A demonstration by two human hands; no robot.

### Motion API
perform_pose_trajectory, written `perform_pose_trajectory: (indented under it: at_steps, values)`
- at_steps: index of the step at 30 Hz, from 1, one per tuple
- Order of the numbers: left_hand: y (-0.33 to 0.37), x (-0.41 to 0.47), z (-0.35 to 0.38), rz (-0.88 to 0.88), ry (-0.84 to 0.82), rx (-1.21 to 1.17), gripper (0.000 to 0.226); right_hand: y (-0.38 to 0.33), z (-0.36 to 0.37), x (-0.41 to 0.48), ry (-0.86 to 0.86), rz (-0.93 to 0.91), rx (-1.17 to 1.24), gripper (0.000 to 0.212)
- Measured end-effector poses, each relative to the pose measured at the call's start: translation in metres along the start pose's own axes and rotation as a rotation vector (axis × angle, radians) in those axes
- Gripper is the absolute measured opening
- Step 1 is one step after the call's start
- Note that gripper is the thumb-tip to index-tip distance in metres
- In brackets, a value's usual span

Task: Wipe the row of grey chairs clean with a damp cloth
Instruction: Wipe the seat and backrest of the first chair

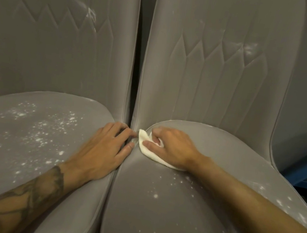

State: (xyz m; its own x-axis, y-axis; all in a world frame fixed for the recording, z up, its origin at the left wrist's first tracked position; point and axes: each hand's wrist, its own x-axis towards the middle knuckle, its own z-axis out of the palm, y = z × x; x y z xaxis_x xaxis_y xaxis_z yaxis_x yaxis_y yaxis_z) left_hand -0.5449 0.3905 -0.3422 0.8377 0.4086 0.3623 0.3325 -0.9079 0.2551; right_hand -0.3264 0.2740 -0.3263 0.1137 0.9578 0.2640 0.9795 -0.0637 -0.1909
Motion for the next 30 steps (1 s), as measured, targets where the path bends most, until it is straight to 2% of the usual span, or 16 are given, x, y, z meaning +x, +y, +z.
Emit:
perform_pose_trajectory:
  at_steps: [2,5,7,11,13,16,19,21,23,25,30]
  values:
    - [-0.001,-0.001,0.0,-0.001,0.005,-0.003,0.033,0.013,-0.007,-0.001,-0.02,0.016,-0.014,0.041]
    - [-0.001,-0.001,0.001,-0.005,0.008,-0.008,0.032,0.038,-0.02,0.011,-0.005,0.23,-0.072,0.037]
    - [0.0,0.0,0.001,-0.004,0.012,-0.006,0.031,0.034,-0.018,0.021,0.031,0.293,-0.106,0.037]
    - [0.0,0.0,0.001,0.005,0.015,-0.001,0.03,-0.001,0.004,0.01,0.028,0.035,-0.03,0.037]
    - [-0.001,0.0,0.001,0.011,0.016,0.006,0.03,0.003,-0.001,0.001,0.013,-0.01,0.001,0.036]
    - [-0.001,-0.001,0.001,0.008,0.019,0.0,0.029,0.026,-0.014,0.008,-0.022,0.111,-0.027,0.033]
    - [0.0,-0.001,0.001,0.001,0.021,-0.004,0.029,0.027,-0.012,0.022,0.037,0.254,-0.05,0.029]
    - [0.0,-0.001,0.0,0.002,0.021,-0.004,0.029,0.014,-0.002,0.02,0.058,0.178,-0.018,0.026]
    - [0.0,0.0,0.0,0.005,0.017,-0.001,0.029,0.005,0.003,0.008,0.019,0.045,0.015,0.028]
    - [-0.001,0.0,0.001,0.002,0.019,0.0,0.029,0.009,0.0,0.003,-0.029,0.005,0.007,0.029]
    - [-0.001,-0.001,0.001,-0.002,0.015,-0.007,0.028,0.017,-0.008,0.03,0.006,0.239,-0.018,0.027]
